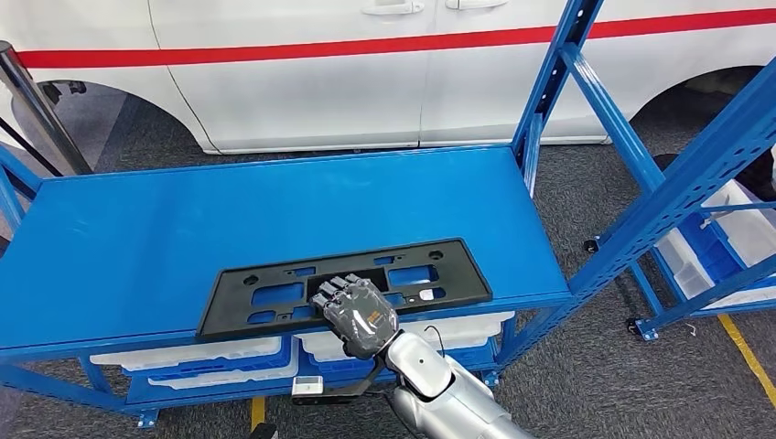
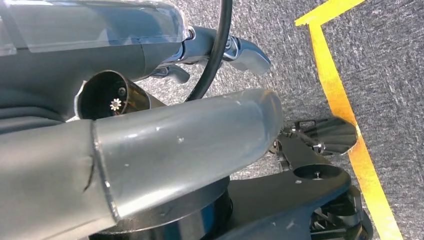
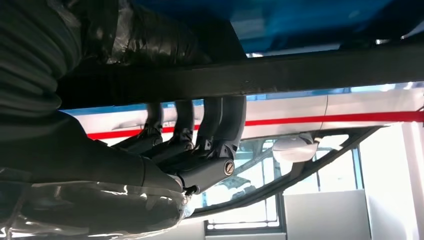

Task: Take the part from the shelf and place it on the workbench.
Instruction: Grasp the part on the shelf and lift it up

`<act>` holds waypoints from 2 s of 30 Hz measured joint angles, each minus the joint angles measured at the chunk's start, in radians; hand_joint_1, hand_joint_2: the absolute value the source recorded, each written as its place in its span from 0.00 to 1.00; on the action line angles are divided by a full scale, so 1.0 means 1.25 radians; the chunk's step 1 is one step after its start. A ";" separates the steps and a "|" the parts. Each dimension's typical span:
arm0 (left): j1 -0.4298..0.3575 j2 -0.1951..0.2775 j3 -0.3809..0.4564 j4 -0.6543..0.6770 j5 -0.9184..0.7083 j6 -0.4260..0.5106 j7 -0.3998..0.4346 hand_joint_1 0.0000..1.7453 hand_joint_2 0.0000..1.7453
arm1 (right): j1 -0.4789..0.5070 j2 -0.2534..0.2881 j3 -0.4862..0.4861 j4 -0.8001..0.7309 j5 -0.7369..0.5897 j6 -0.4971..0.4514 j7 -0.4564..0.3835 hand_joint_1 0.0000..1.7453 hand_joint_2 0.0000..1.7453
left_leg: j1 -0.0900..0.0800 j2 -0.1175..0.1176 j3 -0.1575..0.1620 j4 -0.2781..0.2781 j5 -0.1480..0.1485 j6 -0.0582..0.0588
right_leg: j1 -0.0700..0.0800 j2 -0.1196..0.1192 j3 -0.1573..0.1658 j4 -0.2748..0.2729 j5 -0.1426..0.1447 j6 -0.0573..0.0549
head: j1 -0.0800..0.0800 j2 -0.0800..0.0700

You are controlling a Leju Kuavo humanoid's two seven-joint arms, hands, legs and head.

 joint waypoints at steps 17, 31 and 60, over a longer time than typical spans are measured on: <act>0.000 0.000 -0.001 0.000 0.011 0.001 -0.007 0.00 0.00 | 0.000 -0.015 0.010 -0.026 -0.010 -0.001 0.005 0.99 1.00 | 0.000 0.000 0.001 0.000 0.001 0.000 | 0.003 0.000 0.000 0.001 0.000 0.003 | 0.000 0.000; 0.004 -0.001 -0.001 0.000 0.022 0.026 -0.045 0.00 0.00 | 0.016 -0.060 0.007 -0.089 -0.029 0.001 0.023 0.46 1.00 | 0.000 0.000 0.001 0.000 0.001 0.001 | 0.001 0.000 0.000 0.001 0.000 0.003 | 0.000 0.000; 0.003 -0.001 -0.001 0.000 0.026 0.024 -0.042 0.00 0.00 | 0.027 -0.074 0.002 -0.097 -0.019 0.030 0.039 0.00 1.00 | 0.000 0.000 0.001 0.000 0.001 0.000 | 0.002 0.000 0.000 0.001 0.000 0.003 | 0.000 0.000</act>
